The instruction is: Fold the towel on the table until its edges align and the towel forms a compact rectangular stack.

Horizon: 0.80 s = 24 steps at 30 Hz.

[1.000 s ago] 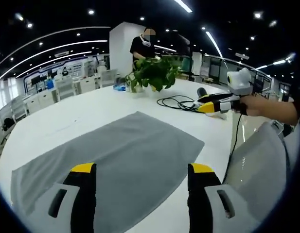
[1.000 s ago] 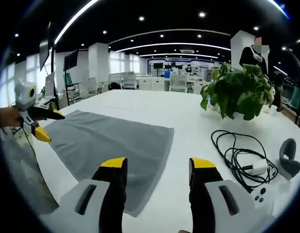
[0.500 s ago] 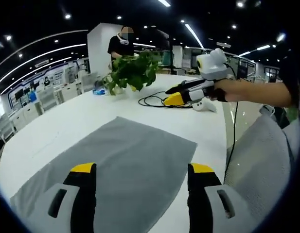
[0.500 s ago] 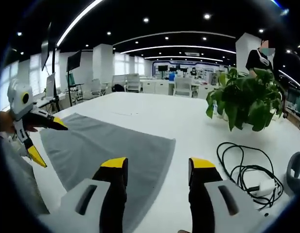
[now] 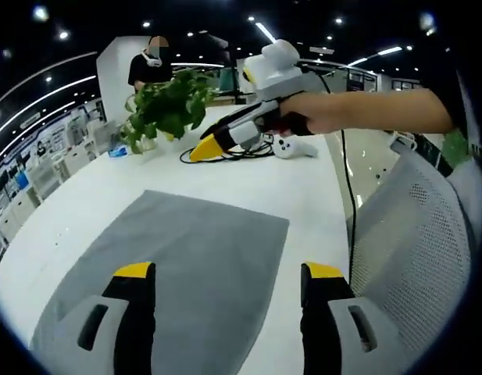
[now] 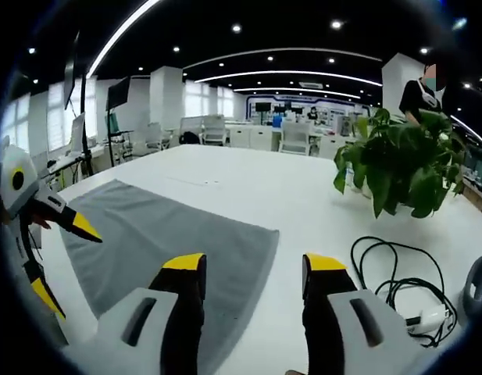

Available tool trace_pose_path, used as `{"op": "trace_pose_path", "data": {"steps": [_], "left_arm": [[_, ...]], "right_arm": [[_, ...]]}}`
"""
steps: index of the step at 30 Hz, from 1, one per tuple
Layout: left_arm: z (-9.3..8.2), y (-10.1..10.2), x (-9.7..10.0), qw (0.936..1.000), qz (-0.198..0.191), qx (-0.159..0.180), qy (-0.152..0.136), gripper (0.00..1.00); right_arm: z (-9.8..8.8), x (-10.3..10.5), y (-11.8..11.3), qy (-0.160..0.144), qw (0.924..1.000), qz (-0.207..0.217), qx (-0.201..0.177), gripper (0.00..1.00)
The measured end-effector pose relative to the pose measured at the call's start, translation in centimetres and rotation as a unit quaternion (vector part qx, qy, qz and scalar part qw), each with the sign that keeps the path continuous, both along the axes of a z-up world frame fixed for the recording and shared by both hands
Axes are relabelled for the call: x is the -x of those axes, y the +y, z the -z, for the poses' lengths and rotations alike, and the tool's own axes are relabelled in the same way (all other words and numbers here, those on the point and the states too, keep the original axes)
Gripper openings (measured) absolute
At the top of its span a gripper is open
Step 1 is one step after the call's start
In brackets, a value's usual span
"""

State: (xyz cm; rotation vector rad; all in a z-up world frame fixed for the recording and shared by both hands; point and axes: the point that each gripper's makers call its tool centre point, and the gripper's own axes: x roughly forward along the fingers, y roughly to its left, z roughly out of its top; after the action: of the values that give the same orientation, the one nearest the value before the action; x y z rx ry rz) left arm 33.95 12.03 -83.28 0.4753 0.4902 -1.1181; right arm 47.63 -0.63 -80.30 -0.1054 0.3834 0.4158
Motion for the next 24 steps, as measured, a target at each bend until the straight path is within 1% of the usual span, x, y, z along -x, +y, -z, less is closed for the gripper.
{"op": "trace_pose_path", "data": {"steps": [1, 5, 8, 11, 13, 18, 22, 24], "left_arm": [[-0.2, -0.7, 0.3, 0.9998, 0.019, 0.002, -0.004, 0.77], [-0.3, -2.6, 0.7, 0.9988, 0.048, 0.005, -0.004, 0.74], [-0.1, -4.1, 1.3, 0.9969, 0.078, 0.001, -0.001, 0.74], [0.4, -5.1, 2.5, 0.9914, 0.130, -0.009, 0.014, 0.73], [0.7, -5.8, 2.7, 0.9883, 0.151, -0.008, 0.018, 0.71], [1.5, -7.4, 2.4, 0.9851, 0.171, -0.009, 0.020, 0.66], [2.3, -8.6, 2.3, 0.9843, 0.175, -0.009, 0.023, 0.63], [2.7, -9.0, 2.3, 0.9844, 0.173, -0.006, 0.030, 0.61]], "right_arm": [[0.1, -0.2, 0.1, 0.001, 1.0000, -0.001, -0.001, 0.49], [0.1, -0.7, 0.6, 0.003, 1.0000, -0.006, 0.001, 0.49], [0.0, -1.5, 0.6, 0.004, 1.0000, -0.006, -0.001, 0.49], [0.1, -2.3, 0.5, 0.006, 1.0000, -0.005, -0.002, 0.48], [0.0, -2.8, 0.3, 0.005, 1.0000, -0.003, -0.002, 0.48], [0.2, -3.9, 0.4, 0.009, 0.9999, -0.003, -0.005, 0.47], [0.5, -4.6, 0.8, 0.013, 0.9999, -0.006, -0.005, 0.47], [0.7, -4.9, 0.9, 0.015, 0.9998, -0.008, -0.006, 0.47]]}}
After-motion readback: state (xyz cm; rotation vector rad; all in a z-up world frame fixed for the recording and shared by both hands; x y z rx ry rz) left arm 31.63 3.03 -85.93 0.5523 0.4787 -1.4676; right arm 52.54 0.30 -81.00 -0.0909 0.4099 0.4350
